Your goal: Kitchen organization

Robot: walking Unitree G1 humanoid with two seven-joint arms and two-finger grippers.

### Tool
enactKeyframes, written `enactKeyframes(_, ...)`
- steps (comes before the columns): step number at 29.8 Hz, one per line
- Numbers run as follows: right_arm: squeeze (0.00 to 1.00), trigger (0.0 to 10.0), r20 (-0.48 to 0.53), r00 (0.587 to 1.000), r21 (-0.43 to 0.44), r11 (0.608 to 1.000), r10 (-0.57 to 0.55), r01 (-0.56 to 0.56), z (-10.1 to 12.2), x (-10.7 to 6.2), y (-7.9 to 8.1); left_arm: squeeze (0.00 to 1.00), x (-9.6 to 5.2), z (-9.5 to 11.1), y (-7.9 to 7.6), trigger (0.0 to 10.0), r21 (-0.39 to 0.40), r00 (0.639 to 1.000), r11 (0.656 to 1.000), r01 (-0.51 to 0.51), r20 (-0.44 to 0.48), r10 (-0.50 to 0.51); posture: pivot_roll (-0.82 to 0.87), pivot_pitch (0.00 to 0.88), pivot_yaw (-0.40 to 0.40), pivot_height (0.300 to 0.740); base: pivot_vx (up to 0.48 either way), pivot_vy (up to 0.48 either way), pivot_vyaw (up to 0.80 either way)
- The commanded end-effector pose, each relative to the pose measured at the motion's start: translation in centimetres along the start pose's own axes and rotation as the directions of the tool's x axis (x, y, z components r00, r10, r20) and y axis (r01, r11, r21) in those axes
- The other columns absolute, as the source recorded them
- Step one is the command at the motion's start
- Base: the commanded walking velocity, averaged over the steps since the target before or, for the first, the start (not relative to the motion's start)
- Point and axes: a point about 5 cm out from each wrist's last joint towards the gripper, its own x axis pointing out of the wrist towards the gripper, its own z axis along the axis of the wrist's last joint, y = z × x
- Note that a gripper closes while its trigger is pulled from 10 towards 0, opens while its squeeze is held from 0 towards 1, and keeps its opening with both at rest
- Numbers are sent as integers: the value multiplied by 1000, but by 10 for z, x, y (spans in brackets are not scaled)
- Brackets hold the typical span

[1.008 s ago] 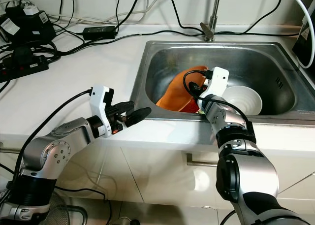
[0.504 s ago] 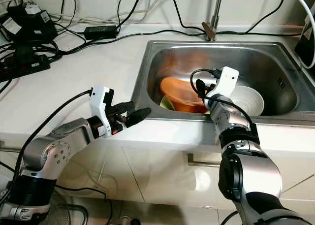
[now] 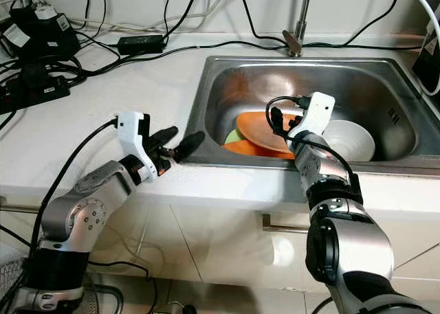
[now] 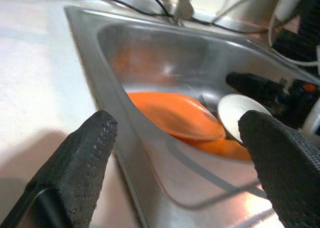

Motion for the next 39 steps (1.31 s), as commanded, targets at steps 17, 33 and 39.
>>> enactKeyframes(17,533,10000,184,939,-201,946,290,-253,7,-19,46,0,-11,-6,-8,10000,-12,984,994,-113,138,113,-42,29,64,740,0,0,0)
enactKeyframes(33,533,10000,184,939,-201,946,290,-253,7,-19,46,0,-11,-6,-8,10000,-12,984,994,-113,138,113,-42,29,64,740,0,0,0)
enactKeyframes(39,533,10000,184,939,-201,946,290,-253,7,-19,46,0,-11,-6,-8,10000,-12,984,994,-113,138,113,-42,29,64,740,0,0,0)
